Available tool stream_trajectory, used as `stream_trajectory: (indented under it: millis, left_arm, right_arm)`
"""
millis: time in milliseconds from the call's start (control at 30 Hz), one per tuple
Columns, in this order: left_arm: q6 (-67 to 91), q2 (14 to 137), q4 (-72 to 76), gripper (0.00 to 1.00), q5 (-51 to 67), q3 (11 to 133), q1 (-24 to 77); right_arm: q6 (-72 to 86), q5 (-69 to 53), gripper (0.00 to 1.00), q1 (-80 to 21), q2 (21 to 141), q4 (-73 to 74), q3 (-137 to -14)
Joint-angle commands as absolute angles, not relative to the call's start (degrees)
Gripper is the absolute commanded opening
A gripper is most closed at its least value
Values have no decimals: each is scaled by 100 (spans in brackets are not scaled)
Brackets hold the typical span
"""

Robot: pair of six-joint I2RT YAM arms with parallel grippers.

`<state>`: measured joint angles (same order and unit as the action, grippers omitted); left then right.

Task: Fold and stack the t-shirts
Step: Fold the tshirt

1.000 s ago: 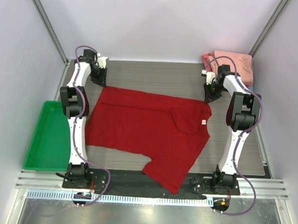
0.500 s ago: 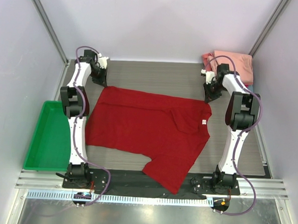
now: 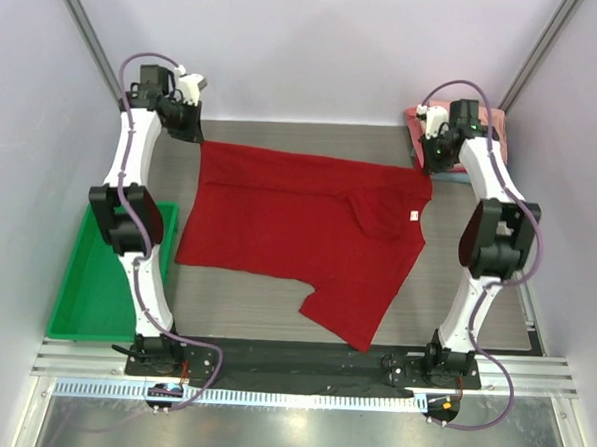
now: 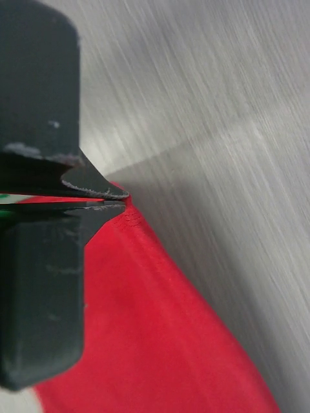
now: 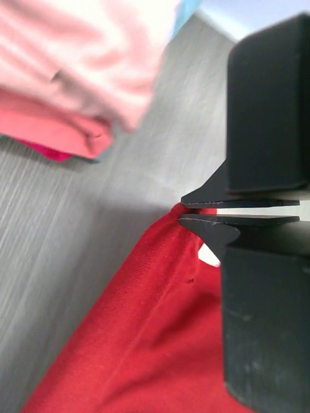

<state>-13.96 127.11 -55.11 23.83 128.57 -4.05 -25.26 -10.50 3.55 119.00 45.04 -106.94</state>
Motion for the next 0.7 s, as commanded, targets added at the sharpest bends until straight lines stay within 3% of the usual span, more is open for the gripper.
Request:
stream_trajectory:
  millis: [0, 400, 667]
  left_arm:
    - [-1389, 11509, -5476, 0, 2698, 12229, -466]
    - [-1441, 8211, -5651, 0, 3313, 10365, -440]
    - [-1652, 5635, -5380, 0, 2743, 9483, -448]
  right_arm:
    - [-2513, -1002, 1, 369, 10367, 4342, -10163]
    - [-2654, -1318, 1, 352, 6674, 4631, -8808]
    - [-2988, -1389, 1, 352, 4466, 5247, -8736]
